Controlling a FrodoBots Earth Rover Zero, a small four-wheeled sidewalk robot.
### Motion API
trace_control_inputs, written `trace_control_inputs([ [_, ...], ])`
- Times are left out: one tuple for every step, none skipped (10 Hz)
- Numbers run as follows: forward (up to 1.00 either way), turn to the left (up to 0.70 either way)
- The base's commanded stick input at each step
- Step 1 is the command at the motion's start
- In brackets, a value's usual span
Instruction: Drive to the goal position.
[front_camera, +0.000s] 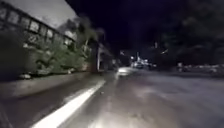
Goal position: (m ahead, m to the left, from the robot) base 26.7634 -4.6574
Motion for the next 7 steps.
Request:
trace_control_inputs([
  [0.5, 0.33],
  [0.5, 0.5],
  [0.5, 0.47],
  [0.5, 0.0],
  [0.5, 0.0],
  [0.5, 0.0],
  [0.5, 0.0],
])
